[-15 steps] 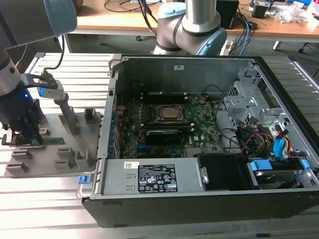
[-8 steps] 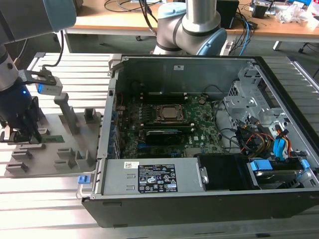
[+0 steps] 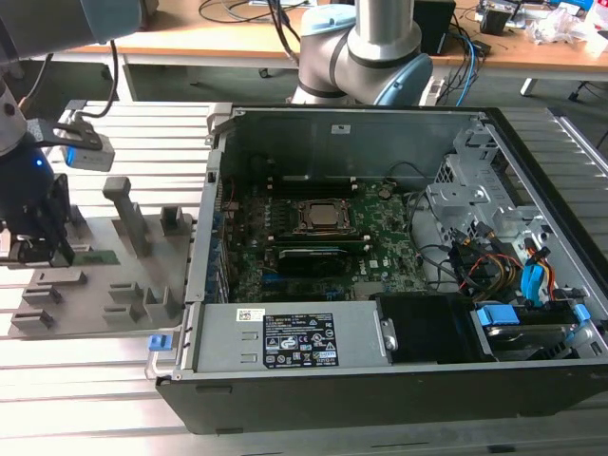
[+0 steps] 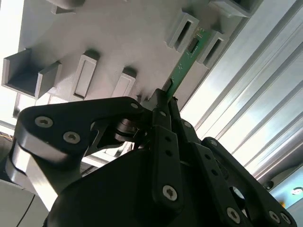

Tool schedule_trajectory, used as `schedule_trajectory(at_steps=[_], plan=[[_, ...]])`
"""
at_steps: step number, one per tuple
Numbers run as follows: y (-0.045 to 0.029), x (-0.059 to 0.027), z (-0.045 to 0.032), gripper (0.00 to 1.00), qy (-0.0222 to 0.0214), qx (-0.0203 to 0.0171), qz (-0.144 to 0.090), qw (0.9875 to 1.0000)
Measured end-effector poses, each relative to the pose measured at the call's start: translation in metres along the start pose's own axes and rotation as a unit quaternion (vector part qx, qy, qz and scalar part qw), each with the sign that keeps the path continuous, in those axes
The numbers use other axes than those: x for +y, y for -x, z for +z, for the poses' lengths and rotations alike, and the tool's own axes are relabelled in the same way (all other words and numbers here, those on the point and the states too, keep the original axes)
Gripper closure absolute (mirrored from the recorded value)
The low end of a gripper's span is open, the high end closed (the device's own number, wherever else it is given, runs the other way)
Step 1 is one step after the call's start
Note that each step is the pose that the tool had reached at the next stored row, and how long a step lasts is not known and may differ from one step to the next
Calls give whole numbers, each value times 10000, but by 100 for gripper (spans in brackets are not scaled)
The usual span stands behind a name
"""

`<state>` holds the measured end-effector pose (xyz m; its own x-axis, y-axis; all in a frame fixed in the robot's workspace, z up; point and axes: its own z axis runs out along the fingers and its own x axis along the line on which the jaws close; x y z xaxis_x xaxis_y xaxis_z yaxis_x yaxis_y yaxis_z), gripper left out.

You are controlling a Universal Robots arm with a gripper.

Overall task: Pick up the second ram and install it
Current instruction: 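Pick up the second ram and move it above second insertion slot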

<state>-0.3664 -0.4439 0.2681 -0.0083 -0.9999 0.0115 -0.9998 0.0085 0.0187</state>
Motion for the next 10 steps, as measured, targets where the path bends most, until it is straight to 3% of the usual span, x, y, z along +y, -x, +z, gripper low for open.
schedule_trajectory(at_steps=[5, 6, 10], plan=[[1, 2, -83, 86, 0, 0, 0, 10000], [1, 2, -128, 86, 0, 0, 0, 10000], [1, 3, -163, 86, 0, 0, 0, 10000]])
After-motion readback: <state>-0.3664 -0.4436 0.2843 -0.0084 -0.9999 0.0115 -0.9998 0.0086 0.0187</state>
